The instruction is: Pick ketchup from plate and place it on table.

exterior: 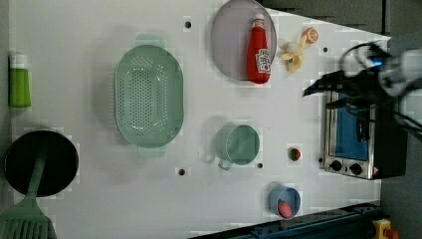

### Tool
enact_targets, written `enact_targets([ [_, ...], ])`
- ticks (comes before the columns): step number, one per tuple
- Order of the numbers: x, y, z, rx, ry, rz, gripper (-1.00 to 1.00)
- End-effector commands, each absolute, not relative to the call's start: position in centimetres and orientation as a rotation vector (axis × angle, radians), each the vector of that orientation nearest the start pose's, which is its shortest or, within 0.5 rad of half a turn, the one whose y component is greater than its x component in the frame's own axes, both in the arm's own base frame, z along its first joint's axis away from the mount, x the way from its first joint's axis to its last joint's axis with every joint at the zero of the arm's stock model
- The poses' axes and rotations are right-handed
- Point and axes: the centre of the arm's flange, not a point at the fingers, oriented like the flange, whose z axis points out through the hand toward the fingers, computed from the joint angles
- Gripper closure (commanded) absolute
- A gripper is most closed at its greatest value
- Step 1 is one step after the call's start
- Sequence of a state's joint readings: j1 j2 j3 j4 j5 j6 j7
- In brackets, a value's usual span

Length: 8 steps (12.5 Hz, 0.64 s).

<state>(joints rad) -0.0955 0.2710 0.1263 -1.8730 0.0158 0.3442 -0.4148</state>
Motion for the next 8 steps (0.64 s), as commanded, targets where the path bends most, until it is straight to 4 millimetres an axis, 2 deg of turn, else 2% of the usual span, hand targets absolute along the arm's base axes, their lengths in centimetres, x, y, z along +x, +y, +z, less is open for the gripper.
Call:
enact_targets([
  [1,60.3,3.3,36.2,-3.081,0.203,0.217,-1.0],
  [5,62.5,3.9,31.3,-3.07,0.045,0.184,-1.0],
  [8,64.1,4.1,27.7,-3.069,0.035,0.152,-1.0],
])
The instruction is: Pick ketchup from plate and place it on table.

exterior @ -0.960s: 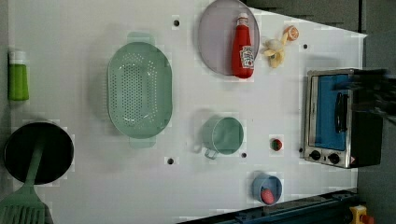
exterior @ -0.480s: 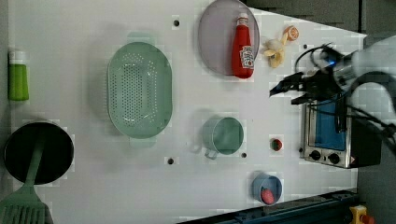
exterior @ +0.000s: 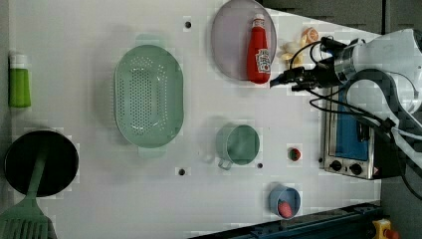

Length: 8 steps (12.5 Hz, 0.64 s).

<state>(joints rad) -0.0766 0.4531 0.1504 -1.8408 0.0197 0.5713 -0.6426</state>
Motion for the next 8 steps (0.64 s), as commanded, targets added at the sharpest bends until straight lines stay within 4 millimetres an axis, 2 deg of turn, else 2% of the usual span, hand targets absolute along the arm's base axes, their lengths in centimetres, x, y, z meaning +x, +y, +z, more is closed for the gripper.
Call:
enact_targets([
  [1,64.6,4.2,26.6,-3.067,0.034,0.13,-1.0],
  [8,67.4,4.2,20.4,-3.1,-0.034,-0.033,-1.0],
])
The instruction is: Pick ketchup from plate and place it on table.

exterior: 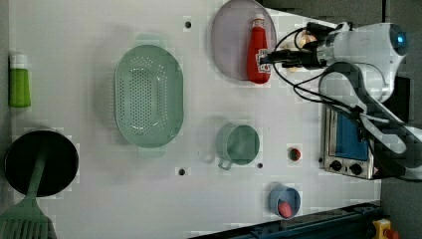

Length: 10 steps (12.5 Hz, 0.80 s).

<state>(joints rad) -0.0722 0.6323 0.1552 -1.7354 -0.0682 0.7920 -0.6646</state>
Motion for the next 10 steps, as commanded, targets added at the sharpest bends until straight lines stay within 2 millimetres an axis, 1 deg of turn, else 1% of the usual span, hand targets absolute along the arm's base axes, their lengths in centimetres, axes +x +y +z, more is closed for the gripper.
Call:
enact_targets([
  [1,67.5,4.3,19.5,-3.097,-0.032,-0.04,-1.0],
  [3,67.6,4.5,17.9,-3.091,-0.033,-0.04,-1.0],
  [5,67.9,4.7,16.9,-3.085,-0.033,-0.069,-1.0],
  [6,67.9,4.9,16.6,-3.082,-0.038,-0.074,-1.0],
  [9,68.2,4.9,16.0,-3.081,-0.035,-0.083,-1.0],
  [10,68.1,4.8,15.6,-3.082,-0.033,-0.075,-0.93],
])
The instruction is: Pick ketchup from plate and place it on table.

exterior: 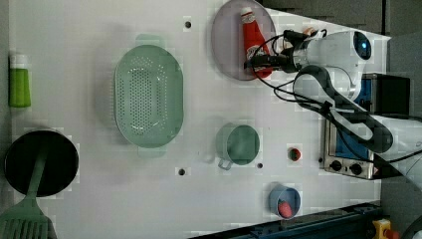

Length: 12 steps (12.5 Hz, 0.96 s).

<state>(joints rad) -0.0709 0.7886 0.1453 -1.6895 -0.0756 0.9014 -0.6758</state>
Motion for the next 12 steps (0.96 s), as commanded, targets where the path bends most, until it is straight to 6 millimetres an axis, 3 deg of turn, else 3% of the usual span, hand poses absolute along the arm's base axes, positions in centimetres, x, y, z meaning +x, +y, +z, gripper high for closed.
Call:
enact_targets([
  [1,68.1,4.8,15.5,-3.082,-0.032,-0.078,-0.68],
  [3,68.4,4.8,16.0,-3.081,-0.033,-0.091,-0.26],
  [6,68.8,4.5,17.4,-3.081,-0.018,-0.122,-0.27],
  [8,69.8,4.2,20.3,-3.078,0.006,-0.172,-0.27],
  [12,70.6,2.9,28.8,-3.085,0.074,-0.118,-0.27],
])
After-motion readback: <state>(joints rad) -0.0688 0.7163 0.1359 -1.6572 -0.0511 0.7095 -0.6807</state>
